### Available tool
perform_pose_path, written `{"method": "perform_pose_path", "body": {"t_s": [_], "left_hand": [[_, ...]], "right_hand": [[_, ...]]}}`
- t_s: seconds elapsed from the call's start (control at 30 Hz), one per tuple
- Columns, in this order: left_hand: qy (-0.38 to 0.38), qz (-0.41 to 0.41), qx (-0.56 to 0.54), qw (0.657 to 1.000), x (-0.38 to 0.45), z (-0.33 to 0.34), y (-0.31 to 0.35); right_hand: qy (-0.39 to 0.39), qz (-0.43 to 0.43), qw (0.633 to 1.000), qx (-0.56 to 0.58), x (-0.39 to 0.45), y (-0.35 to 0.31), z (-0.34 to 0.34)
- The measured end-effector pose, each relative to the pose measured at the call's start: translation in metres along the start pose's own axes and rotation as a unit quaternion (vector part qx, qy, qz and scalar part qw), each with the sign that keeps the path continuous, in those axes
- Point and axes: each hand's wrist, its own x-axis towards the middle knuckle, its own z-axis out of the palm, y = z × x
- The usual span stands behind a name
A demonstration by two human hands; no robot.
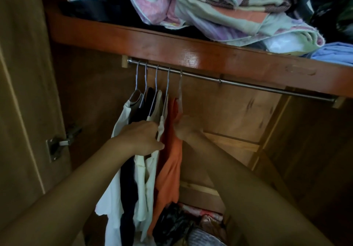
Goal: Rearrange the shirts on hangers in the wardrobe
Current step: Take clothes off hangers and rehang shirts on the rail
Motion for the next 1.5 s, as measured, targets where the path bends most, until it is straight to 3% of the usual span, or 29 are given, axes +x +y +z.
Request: {"method": "perform_pose_path", "body": {"t_s": [0.1,0.2,0.33,0.73,0.83,1.0,1.23,1.33,1.5], "left_hand": [[0.008,-0.005,-0.004,1.0,0.0,-0.001,0.001],[0.016,-0.005,-0.004,1.0,0.0,-0.003,0.004],[0.033,0.004,-0.013,0.999,0.003,-0.004,0.008],[0.105,0.031,-0.084,0.99,0.008,0.007,0.028],[0.085,0.034,-0.093,0.991,0.014,0.014,0.032],[0.017,0.091,-0.262,0.961,0.03,0.022,0.041],[0.015,0.095,-0.185,0.978,0.036,0.044,0.067],[0.031,0.137,-0.134,0.981,0.03,0.048,0.087],[0.062,0.232,-0.243,0.94,0.01,0.054,0.125]], "right_hand": [[0.047,0.017,0.997,0.06,0.004,0.002,-0.004],[0.013,0.004,0.998,0.063,0.008,0.001,-0.004],[0.136,0.014,0.99,0.04,-0.008,0.019,-0.029],[0.144,-0.042,0.989,-0.004,-0.068,0.075,-0.067],[0.162,-0.058,0.984,-0.046,-0.095,0.091,-0.065],[0.171,-0.054,0.98,-0.088,-0.136,0.122,-0.065],[0.169,-0.038,0.976,-0.135,-0.201,0.165,-0.078],[0.18,-0.027,0.97,-0.161,-0.232,0.179,-0.088],[0.211,0.004,0.963,-0.167,-0.293,0.205,-0.111]]}}
